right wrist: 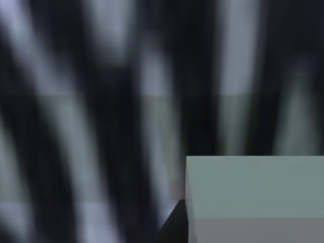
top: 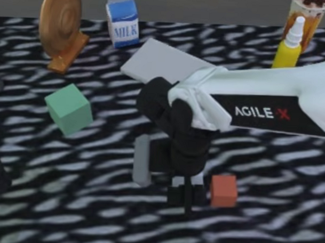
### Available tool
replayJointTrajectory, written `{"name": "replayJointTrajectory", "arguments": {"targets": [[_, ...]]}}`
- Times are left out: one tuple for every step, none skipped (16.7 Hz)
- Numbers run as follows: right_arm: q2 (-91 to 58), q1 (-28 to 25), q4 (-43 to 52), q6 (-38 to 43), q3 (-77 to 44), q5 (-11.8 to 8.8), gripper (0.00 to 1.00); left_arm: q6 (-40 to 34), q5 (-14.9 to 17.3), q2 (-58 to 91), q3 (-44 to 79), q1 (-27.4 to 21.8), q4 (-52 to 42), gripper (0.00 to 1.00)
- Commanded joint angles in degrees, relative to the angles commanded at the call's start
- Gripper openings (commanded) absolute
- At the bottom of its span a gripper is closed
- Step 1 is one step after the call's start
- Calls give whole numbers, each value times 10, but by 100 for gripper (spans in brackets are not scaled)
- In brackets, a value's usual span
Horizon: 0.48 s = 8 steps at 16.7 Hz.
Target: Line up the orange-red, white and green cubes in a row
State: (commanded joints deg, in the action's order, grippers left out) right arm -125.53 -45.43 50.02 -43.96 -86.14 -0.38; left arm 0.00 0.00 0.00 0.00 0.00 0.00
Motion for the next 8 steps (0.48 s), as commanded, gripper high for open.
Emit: {"name": "replayJointTrajectory", "arguments": {"targets": [[0,0,0,0,0,0,0,0,0,0,0,0,0,100],[0,0,0,0,0,0,0,0,0,0,0,0,0,100],[0,0,0,0,0,0,8,0,0,0,0,0,0,100],[0,0,0,0,0,0,15,0,0,0,0,0,0,100],[0,0,0,0,0,0,23,0,0,0,0,0,0,100],[0,0,0,0,0,0,30,0,0,0,0,0,0,100],[0,0,0,0,0,0,38,0,0,0,0,0,0,100],[0,0,0,0,0,0,45,0,0,0,0,0,0,100]]}}
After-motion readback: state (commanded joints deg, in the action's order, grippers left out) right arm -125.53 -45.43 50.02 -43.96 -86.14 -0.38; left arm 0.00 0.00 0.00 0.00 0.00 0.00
